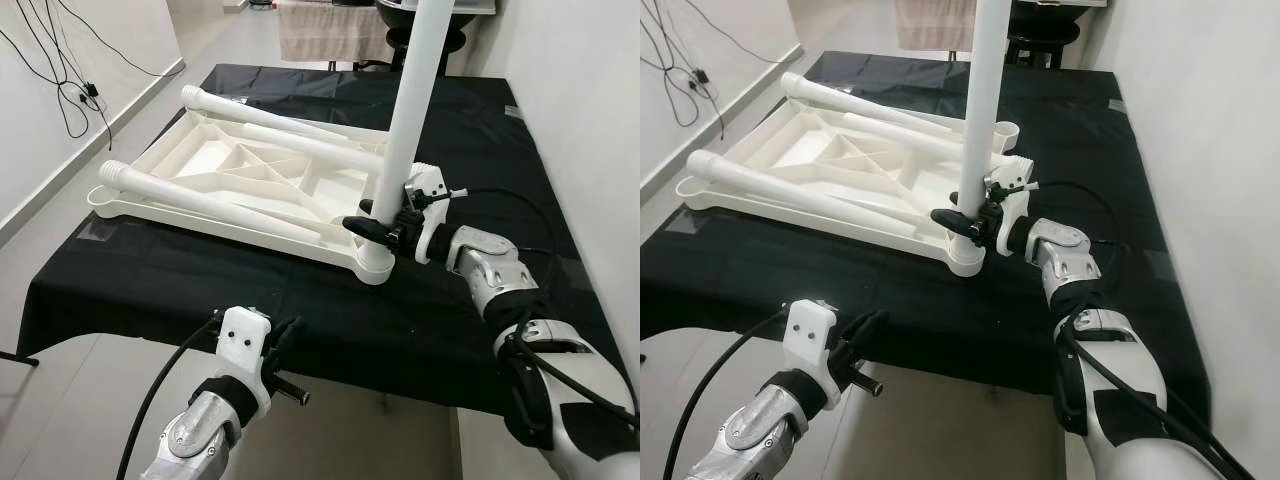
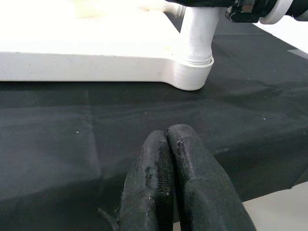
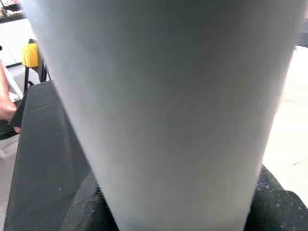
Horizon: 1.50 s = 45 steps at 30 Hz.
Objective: Building children table
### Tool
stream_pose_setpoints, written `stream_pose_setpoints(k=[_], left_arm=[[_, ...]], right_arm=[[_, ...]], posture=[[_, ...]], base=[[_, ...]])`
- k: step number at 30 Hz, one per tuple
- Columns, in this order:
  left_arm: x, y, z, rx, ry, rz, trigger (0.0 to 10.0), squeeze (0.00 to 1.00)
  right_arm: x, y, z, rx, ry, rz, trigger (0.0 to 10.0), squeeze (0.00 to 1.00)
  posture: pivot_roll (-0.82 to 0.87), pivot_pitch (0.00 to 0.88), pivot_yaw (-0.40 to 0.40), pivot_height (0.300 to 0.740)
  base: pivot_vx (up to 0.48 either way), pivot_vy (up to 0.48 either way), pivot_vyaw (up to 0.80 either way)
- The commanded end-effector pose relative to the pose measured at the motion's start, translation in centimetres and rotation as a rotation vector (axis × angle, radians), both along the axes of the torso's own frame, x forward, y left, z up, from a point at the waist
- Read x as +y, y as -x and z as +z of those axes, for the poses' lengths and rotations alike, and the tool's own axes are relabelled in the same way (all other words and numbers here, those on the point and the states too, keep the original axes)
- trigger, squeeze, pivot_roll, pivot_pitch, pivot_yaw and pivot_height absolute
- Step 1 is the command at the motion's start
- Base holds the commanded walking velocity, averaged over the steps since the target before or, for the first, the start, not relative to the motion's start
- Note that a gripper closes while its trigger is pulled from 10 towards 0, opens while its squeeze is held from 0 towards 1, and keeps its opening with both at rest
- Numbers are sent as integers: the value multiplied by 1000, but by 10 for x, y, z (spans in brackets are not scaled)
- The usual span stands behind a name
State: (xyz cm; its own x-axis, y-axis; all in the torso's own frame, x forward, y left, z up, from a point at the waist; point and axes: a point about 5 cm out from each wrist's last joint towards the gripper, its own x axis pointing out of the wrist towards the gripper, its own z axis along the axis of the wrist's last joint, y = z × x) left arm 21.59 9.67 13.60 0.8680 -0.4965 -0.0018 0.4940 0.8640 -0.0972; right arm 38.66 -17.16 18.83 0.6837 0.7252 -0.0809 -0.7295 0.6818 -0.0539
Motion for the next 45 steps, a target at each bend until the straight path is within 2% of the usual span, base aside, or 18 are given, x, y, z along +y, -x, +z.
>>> stream_pose_setpoints(k=[1,2,3,4,5,6,9,12,18,19,20,21,23,24,25,36,39,45], left_arm=[[1,3,-2,22,3,-1,10000,0],[2,4,-3,24,2,-1,10000,0],[2,4,-3,24,2,-1,10000,0],[2,3,-3,25,1,-1,10000,0],[4,2,-4,26,-1,-1,10000,0],[4,1,-5,26,-8,-2,10000,0],[4,-1,-6,26,-13,-2,10000,0],[4,-7,-8,26,1,-3,10000,0],[4,-14,-9,16,-3,10,10000,0],[4,-15,-10,16,-4,12,10000,0],[4,-15,-10,16,-4,12,10000,0],[4,-16,-10,16,-4,11,10000,0],[4,-17,-11,17,-4,9,10000,0],[4,-18,-11,19,-3,7,10000,0],[4,-18,-11,20,-2,4,10000,0],[3,-20,-14,14,3,-1,10000,0],[4,-21,-14,10,3,0,10000,0],[7,-22,-13,6,-3,-1,10000,0]], right_arm=[[-11,6,-28,80,62,-119,0,0],[-27,11,-46,79,55,-555,0,0],[-27,11,-46,79,55,-555,0,0],[-19,40,-70,147,73,-706,0,0],[-13,66,-81,195,71,-806,0,0],[-10,80,-83,210,68,-833,0,0],[-4,82,-82,209,66,-793,0,0],[-14,56,-71,145,81,-786,0,0],[-21,45,-71,127,104,-792,0,0],[-25,45,-70,127,137,-817,6784,0],[-25,45,-70,127,137,-817,6784,0],[-31,44,-66,123,151,-848,10000,0],[-34,44,-64,121,158,-872,10000,0],[-37,46,-58,114,172,-902,10000,957],[-38,47,-54,118,168,-902,10000,1000],[-56,43,-54,140,168,-911,10000,1000],[-63,53,-57,164,166,-916,10000,1000],[-51,74,-63,203,94,-753,10000,1000]], posture=[[41,163,2,740],[32,160,-19,740],[32,160,-19,740],[45,159,-19,740],[37,166,-9,740],[7,144,1,740],[7,144,1,740],[-6,117,-19,740],[-17,88,-21,740],[-20,79,-21,740],[-20,79,-21,740],[-24,73,-20,740],[-25,72,-20,740],[-29,66,-19,740],[-29,65,-18,740],[-41,58,-17,740],[-51,62,-11,740],[-79,68,4,740]], base=[[0,0,0],[0,0,0],[0,0,0],[0,0,0],[0,0,0],[0,0,0],[0,0,0],[0,0,0],[0,0,0],[0,0,0],[0,0,0],[0,0,0],[0,0,0],[0,0,0],[0,0,0],[0,0,0],[0,0,0],[0,0,0]])
